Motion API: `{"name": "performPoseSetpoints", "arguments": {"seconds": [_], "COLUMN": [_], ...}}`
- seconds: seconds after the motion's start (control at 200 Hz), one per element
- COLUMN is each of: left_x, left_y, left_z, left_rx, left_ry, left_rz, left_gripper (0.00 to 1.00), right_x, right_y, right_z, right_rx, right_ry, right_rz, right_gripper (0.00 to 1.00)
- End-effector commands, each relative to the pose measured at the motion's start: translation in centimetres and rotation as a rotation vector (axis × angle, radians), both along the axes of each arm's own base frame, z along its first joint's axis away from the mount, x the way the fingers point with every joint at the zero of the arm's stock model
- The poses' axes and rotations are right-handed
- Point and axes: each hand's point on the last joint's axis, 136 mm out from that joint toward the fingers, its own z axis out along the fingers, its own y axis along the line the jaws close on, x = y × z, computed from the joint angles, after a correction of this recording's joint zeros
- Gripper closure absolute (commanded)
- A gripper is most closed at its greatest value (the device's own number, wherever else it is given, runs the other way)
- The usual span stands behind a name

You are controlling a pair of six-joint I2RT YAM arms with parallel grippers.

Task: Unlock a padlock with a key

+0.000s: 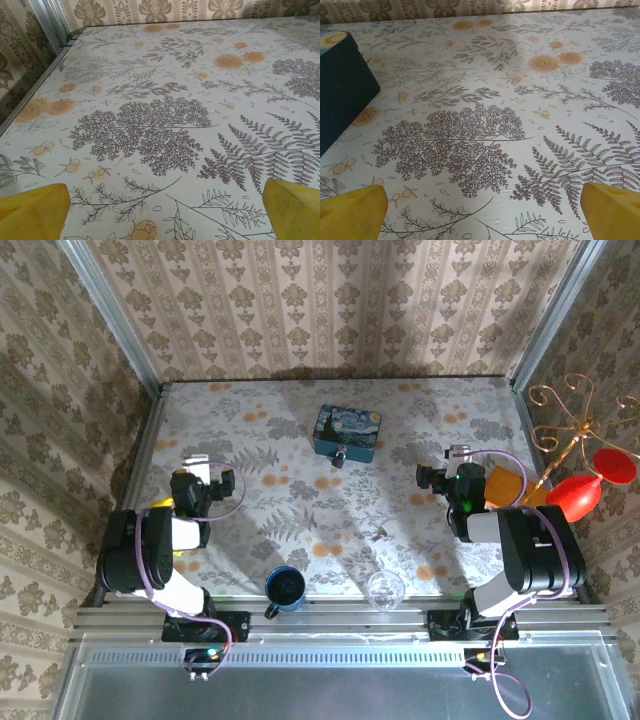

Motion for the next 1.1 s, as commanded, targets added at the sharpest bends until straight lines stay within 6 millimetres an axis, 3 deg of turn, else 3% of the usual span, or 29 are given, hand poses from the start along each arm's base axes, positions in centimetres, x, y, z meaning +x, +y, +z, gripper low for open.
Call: {"name": "performPoseSetpoints", "arguments": {"seconds": [0.0,1.095], "left_x": [0.53,0.47], "left_y": [-0.39,-0.05], "left_z": [1.00,1.08], "left_rx": [0.013,0.015], "left_ry": [-0.030,-0.037], "left_rz": [-0.024,-0.001], "left_gripper": [0.00,0.00], "right_x": [0.61,0.65], "right_y": [-0.19,-0.20], "right_z": [1.10,1.14], "right_rx": [-0.028,-0.027], "right_ry": [-0.029,-0.029], "right_rz": [-0.010,-0.010], "right_gripper": [0.00,0.00]}}
